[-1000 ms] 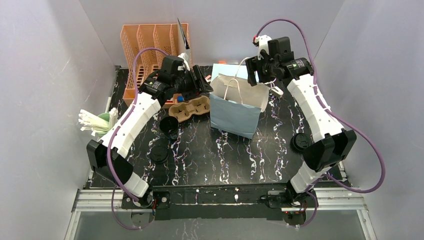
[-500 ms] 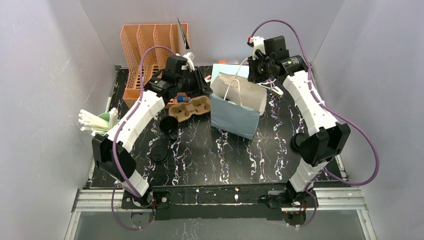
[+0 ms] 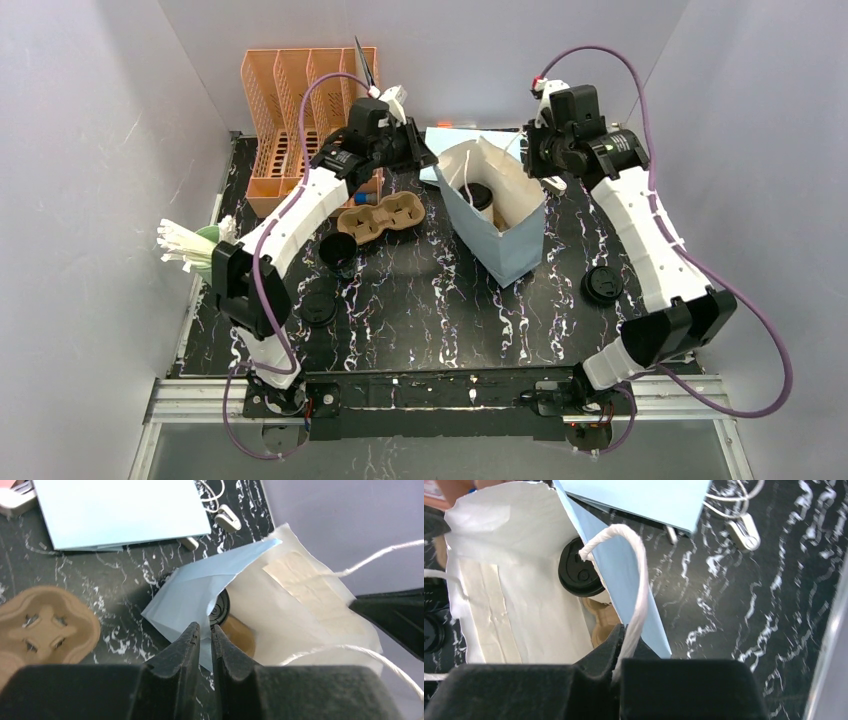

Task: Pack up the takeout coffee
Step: Adjust the takeout bag at the center of the board, then pick up the coffee cup.

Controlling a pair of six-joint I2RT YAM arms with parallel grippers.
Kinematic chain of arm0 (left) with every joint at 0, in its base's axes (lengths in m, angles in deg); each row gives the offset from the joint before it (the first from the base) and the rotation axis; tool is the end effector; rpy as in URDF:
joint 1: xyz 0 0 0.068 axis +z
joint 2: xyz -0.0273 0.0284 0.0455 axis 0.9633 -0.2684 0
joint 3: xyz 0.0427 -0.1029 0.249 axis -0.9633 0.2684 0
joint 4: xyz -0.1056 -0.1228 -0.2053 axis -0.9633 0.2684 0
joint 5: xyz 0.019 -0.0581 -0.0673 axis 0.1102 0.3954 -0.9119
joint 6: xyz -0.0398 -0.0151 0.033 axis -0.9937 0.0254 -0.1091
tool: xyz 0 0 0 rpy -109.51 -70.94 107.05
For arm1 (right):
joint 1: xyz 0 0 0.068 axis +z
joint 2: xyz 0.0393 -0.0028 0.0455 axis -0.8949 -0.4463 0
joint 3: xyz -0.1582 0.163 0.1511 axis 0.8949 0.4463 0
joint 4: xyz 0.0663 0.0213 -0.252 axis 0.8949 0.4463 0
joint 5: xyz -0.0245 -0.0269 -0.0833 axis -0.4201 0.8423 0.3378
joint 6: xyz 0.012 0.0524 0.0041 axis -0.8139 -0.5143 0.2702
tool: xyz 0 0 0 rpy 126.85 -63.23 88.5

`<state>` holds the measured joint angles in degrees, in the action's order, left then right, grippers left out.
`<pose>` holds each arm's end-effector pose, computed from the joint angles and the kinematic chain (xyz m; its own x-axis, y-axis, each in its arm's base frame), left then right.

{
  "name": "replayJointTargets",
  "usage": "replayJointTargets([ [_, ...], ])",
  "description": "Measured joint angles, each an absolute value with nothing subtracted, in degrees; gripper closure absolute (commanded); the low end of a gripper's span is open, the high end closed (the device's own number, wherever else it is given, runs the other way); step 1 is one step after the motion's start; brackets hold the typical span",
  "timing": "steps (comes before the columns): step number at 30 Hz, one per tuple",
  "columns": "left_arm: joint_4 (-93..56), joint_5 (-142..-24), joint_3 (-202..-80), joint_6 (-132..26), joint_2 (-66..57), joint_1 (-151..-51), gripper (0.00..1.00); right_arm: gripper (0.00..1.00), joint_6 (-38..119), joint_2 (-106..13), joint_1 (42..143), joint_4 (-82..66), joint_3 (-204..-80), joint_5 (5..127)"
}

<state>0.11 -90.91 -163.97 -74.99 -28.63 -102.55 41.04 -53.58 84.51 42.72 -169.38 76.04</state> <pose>0.3589 -0.2031 0.3791 -0.6357 -0.2608 -0.7266 0.4000 0.6937 -0.5989 0.3024 0.1144 0.4312 -0.5901 -0.1067 -0.8002 -0.2582 0.9641 0.0618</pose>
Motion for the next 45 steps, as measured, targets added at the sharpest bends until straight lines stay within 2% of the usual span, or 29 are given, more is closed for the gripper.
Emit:
replayJointTargets([
  [2,-2.16,-91.00,-164.93,-74.99,-30.38,-103.05,0.88,0.99,39.86,-51.85,84.51,43.84,-168.46,79.56],
  [4,-4.02,-91.30,-166.44,-74.93,-32.35,-103.95,0.87,0.89,38.74,-50.70,84.51,44.69,-168.01,83.32],
  [6,-5.86,-91.91,-168.32,-74.93,-34.77,-105.24,0.81,0.84,37.65,-49.84,84.51,45.70,-167.76,87.25],
  [7,-6.36,-92.22,-169.37,-74.93,-35.89,-105.89,0.74,0.77,37.04,-49.47,84.51,45.87,-167.52,89.24],
  [9,-7.63,-92.87,-170.97,-74.60,-37.66,-106.94,0.62,0.49,35.66,-48.73,84.49,46.37,-166.82,93.07],
  [12,-8.59,-93.62,-172.13,-73.94,-38.64,-108.21,0.49,0.25,33.63,-47.68,84.44,47.45,-165.95,97.33],
  [15,-7.91,-93.66,-173.68,-72.74,-38.58,-108.84,0.42,0.10,32.71,-46.67,84.44,48.30,-165.86,100.30],
  [17,-6.60,-93.20,-174.60,-71.76,-38.01,-108.73,0.37,0.05,32.56,-45.69,84.44,48.71,-166.02,101.94],
  [22,0.24,-89.92,-174.64,-70.93,-33.62,-106.96,0.25,0.11,32.80,-46.67,84.44,52.63,-173.38,103.71],
  [25,5.27,-87.37,-172.61,-71.76,-28.35,-103.53,0.19,0.16,32.93,-49.84,84.44,55.79,-185.08,103.43],
  [29,13.75,-82.73,-167.36,-72.00,-18.80,-96.36,0.16,0.16,34.11,-55.42,84.68,58.42,-202.04,99.86],
  [32,19.93,-79.52,-165.55,-71.45,-14.27,-93.11,0.18,0.16,34.74,-55.96,89.12,58.83,-203.70,98.88],
  [36,27.15,-75.61,-162.71,-71.14,-10.60,-91.25,0.23,0.29,35.70,-60.33,104.55,58.40,-203.70,99.29],
  [39,30.42,-72.64,-158.47,-72.19,-8.18,-90.00,0.26,0.34,35.46,-66.96,112.44,56.08,-204.48,97.98],
  [45,33.88,-67.48,-148.13,-77.00,-0.70,-87.16,0.30,0.42,34.15,-74.89,119.74,50.18,-199.68,92.96],
])
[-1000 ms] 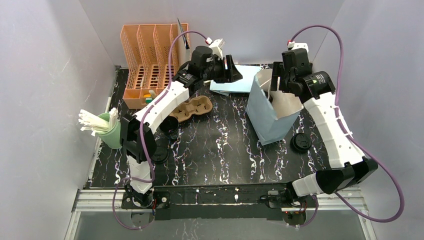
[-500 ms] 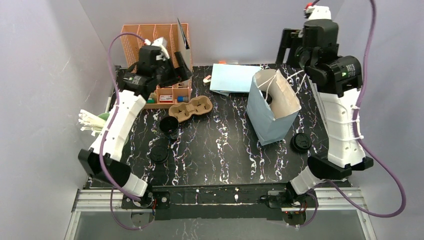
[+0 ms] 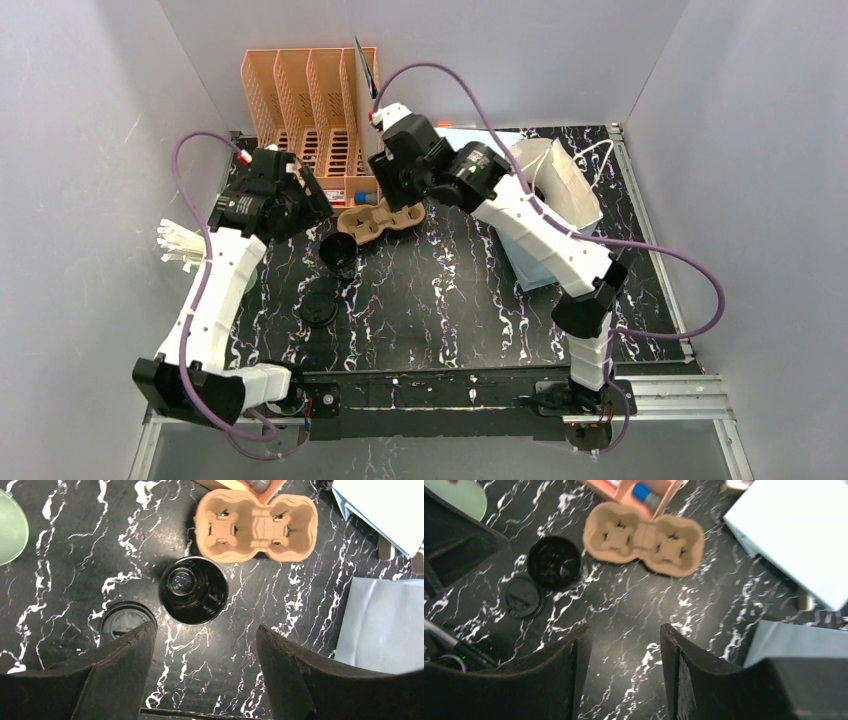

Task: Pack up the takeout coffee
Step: Pick up the coffee cup.

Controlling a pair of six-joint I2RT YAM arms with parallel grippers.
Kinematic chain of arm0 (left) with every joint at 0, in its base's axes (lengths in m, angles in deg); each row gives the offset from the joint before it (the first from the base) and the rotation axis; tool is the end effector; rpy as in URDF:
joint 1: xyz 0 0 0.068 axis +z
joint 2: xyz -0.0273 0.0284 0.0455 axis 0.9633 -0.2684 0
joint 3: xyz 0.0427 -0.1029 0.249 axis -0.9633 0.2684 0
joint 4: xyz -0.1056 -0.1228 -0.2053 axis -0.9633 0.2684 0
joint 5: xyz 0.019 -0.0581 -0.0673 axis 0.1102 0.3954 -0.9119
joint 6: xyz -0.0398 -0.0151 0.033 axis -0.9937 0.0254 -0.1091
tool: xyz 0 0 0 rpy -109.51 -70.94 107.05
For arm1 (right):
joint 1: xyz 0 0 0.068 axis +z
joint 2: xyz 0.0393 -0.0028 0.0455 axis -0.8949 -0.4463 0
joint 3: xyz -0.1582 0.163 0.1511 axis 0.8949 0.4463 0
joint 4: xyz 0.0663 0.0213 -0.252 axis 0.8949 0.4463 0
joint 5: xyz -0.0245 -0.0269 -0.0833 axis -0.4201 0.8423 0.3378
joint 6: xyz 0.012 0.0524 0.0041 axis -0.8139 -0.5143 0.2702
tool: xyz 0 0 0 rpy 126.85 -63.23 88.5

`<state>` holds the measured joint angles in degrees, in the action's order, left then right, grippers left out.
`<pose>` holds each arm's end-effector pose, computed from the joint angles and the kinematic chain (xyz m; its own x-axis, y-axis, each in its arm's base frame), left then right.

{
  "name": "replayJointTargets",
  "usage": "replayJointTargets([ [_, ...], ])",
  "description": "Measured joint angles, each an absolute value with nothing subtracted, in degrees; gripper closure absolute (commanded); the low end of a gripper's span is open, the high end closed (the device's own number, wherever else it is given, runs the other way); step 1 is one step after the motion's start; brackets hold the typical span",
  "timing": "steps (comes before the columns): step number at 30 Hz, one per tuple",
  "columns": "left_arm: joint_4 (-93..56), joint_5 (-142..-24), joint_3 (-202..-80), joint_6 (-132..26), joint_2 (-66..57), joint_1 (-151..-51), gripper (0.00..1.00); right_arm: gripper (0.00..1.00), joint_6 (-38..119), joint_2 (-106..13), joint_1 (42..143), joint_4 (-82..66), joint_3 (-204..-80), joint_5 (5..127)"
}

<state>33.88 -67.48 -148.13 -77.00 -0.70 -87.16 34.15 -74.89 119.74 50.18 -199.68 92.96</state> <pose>0.2453 -0.0509 0.3842 -0.6086 -0.4533 -0.6512 -0.2754 0.8904 -0.3624 0.2313 0.3246 0.4524 -0.4565 -0.2923 -0.8404 -0.5396 0.8419 0.0003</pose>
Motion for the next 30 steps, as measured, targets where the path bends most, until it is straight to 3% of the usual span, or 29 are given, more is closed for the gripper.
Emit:
replayJointTargets([
  [5,35.25,-64.02,-144.61,-80.98,4.13,-86.53,0.36,0.48,30.87,-73.93,120.62,43.47,-188.64,87.78],
  [13,34.66,-59.46,-136.24,-84.48,8.96,-86.53,0.45,0.46,25.26,-73.73,120.92,32.95,-171.79,83.78],
  [17,32.33,-59.35,-129.44,-87.01,11.91,-86.53,0.55,0.43,22.04,-73.95,121.07,28.60,-167.72,84.91],
  [30,27.43,-55.30,-123.84,-92.96,13.62,-86.53,0.62,0.53,7.84,-74.45,121.77,24.50,-164.68,87.05],
])
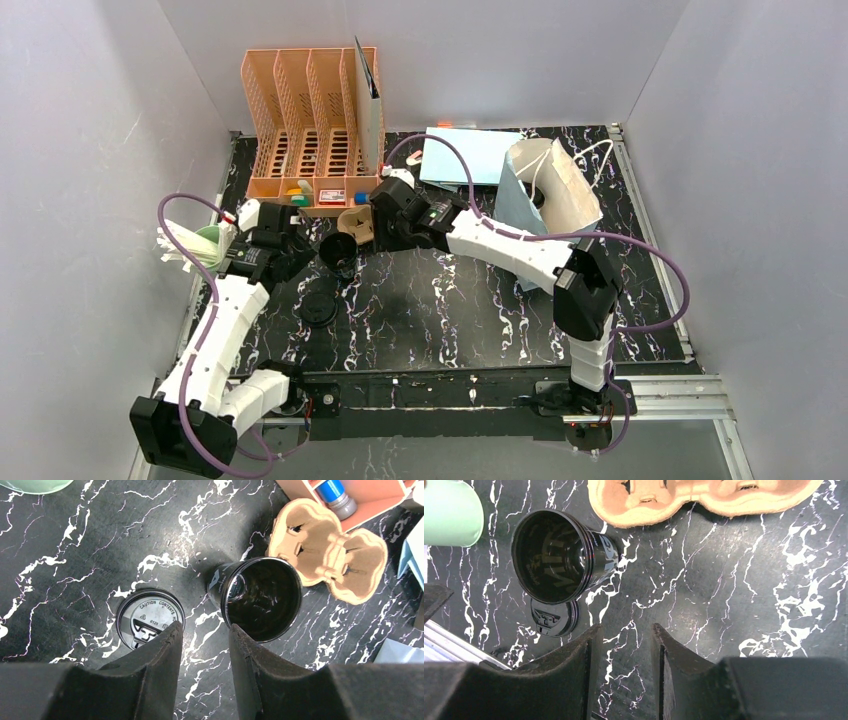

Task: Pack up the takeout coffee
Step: Pick up the coffee cup.

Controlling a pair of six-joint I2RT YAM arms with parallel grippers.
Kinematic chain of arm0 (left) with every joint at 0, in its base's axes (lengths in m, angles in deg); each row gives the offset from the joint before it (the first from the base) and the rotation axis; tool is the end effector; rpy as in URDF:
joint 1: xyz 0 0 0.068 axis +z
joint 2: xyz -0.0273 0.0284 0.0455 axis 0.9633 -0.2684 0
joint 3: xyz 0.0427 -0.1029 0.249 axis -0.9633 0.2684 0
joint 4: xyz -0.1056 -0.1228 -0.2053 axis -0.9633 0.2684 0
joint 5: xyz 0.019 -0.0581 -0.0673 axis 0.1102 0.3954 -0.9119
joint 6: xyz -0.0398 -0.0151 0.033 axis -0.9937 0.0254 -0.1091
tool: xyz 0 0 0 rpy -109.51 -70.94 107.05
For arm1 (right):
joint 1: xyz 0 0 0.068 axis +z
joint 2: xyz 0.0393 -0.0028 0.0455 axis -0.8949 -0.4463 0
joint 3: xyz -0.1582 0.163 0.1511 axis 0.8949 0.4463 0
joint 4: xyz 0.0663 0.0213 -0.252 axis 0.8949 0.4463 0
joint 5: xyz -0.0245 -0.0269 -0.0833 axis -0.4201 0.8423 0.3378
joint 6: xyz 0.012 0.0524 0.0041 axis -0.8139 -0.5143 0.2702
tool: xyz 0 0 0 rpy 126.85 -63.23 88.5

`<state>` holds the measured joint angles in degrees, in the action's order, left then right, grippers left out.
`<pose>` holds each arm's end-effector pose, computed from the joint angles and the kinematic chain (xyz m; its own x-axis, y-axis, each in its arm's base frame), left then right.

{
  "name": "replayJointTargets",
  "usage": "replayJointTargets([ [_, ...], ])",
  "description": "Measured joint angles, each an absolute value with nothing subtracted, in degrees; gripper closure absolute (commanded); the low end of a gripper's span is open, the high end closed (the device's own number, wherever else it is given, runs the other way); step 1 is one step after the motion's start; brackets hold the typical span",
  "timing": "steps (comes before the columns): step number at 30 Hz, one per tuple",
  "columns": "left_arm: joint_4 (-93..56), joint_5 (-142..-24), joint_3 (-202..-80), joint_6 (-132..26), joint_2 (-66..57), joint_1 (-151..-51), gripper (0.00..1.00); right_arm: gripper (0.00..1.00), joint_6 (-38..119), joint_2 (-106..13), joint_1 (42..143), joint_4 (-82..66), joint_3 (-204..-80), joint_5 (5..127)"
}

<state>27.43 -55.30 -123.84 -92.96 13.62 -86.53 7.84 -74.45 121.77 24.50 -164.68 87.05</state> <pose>0.1962 -0.0300 0.3100 -0.4147 -0.6662 -0.6199 -0.5649 0.7225 -0.3985 0.2373 0.3678 0.2987 -0.7512 -0.0367 -0.6590 -0.3341 0.8822 0.3318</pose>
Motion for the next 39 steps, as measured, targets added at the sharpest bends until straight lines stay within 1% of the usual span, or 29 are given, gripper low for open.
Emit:
replayJointTargets([
  [2,26.60,-55.39,-122.55,-92.89,13.66,-86.53,0.59,0.54,7.36,-74.37,121.95,22.70,-163.42,87.08],
  [4,25.75,-55.91,-121.46,-92.39,13.35,-86.53,0.59,0.54,7.31,-74.32,122.08,21.48,-161.99,87.08],
  [5,25.37,-56.29,-121.29,-92.04,12.83,-86.53,0.59,0.54,7.38,-74.32,122.12,21.00,-161.43,87.01],
  [8,23.71,-57.93,-121.29,-90.73,10.18,-86.53,0.65,0.54,8.10,-74.32,122.17,20.23,-161.14,86.81],
  [10,22.77,-58.95,-121.29,-89.77,7.96,-86.53,0.67,0.54,9.00,-74.32,122.17,19.08,-161.16,86.88],
  [16,20.65,-60.24,-121.22,-87.78,6.47,-86.53,0.68,0.55,10.77,-74.32,122.17,17.79,-161.16,86.86],
  [24,19.50,-60.64,-121.20,-85.59,5.33,-86.53,0.66,0.55,11.79,-74.32,122.17,15.97,-161.16,86.73],
  [26,19.45,-60.61,-121.13,-85.29,5.07,-86.53,0.68,0.55,11.82,-74.34,122.17,15.64,-161.16,86.73],
  [29,19.15,-60.68,-120.87,-84.83,4.74,-86.53,0.74,0.55,11.90,-74.34,122.17,15.45,-161.16,86.84],
  [32,18.60,-60.70,-120.72,-84.48,4.15,-86.53,0.77,0.55,11.90,-74.34,122.17,15.43,-161.16,86.88],
  [39,17.40,-60.90,-120.67,-83.89,3.06,-86.53,0.73,0.56,11.99,-74.34,122.17,15.32,-161.16,86.88],
])
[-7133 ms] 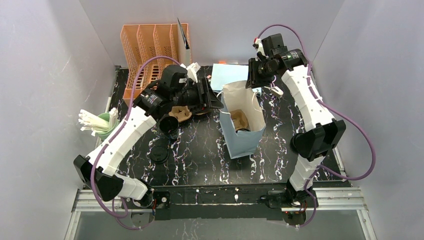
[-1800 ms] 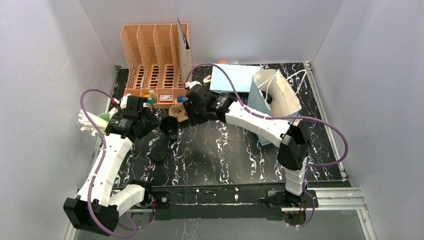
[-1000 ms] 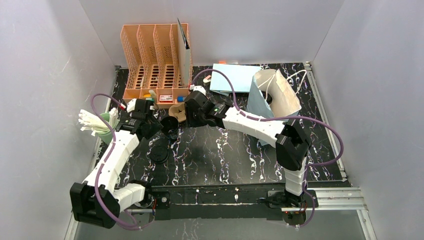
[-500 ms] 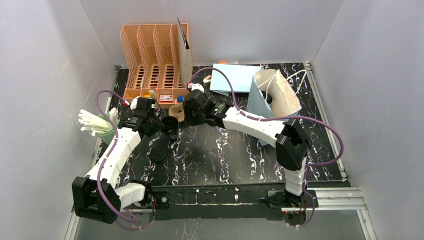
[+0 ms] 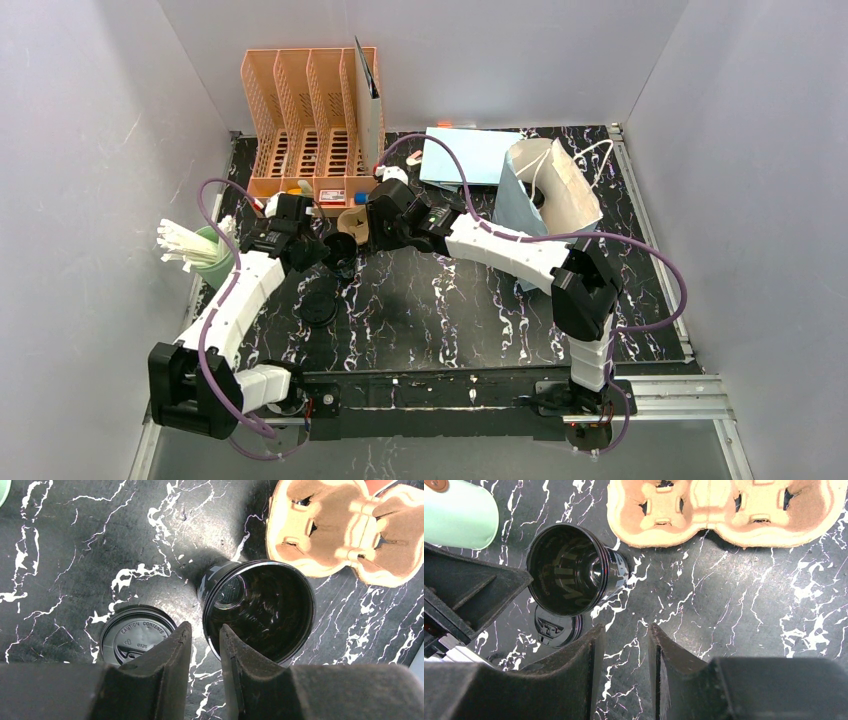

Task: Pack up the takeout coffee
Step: Pick up the coffee cup.

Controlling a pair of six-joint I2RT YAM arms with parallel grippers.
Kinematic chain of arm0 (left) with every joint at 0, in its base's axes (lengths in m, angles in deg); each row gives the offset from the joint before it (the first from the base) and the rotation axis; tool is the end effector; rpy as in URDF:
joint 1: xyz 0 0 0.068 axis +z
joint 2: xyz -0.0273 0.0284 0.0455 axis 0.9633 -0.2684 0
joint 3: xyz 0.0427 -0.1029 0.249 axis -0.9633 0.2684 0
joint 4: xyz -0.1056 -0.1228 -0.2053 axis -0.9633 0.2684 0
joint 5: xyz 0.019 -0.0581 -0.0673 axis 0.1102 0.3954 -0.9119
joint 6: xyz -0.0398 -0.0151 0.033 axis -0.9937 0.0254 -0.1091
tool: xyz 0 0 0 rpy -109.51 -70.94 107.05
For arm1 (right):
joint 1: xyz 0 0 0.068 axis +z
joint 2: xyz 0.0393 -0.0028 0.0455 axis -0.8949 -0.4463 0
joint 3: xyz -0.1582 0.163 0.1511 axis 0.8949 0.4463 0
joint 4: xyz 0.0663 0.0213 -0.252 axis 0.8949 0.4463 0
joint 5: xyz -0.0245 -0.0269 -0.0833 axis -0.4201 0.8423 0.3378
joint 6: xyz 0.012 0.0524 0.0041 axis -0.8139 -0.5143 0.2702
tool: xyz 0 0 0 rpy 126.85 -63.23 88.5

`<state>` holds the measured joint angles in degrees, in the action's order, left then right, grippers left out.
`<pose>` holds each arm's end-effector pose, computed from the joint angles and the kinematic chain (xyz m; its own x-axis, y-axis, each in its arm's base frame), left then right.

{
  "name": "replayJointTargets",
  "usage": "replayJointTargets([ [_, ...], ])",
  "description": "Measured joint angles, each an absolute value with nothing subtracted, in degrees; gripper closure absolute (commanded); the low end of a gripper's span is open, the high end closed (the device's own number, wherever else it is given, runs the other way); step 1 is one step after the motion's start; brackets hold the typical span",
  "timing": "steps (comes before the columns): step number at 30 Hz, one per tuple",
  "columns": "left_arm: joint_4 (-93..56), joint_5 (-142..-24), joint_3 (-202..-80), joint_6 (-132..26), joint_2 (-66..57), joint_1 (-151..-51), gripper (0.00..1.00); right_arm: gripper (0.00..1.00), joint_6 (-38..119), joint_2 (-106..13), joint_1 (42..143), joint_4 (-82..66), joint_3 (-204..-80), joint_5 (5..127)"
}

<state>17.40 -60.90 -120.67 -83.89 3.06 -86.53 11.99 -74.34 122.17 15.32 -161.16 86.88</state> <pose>0.2384 -0.0425 0.2671 -0.5844 -0.5446 -0.6015 -0.4615 0.8328 -0.3056 0.2382 0.3755 0.2921 -0.6885 -0.0459 -0.7237 -0.4114 0.8466 0.3378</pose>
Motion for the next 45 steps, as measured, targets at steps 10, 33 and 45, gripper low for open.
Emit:
replayJointTargets([
  [10,15.65,-62.06,-120.48,-83.34,1.46,-86.53,0.93,0.56,12.86,-74.34,122.17,15.01,-161.16,87.01],
  [33,18.34,-70.95,-120.85,-84.24,5.49,-86.53,1.00,0.60,13.85,-78.91,122.17,15.64,-167.48,86.33],
  [45,19.85,-74.03,-123.25,-84.52,7.28,-86.53,1.00,0.61,14.09,-81.84,122.17,20.87,-170.85,86.20],
])
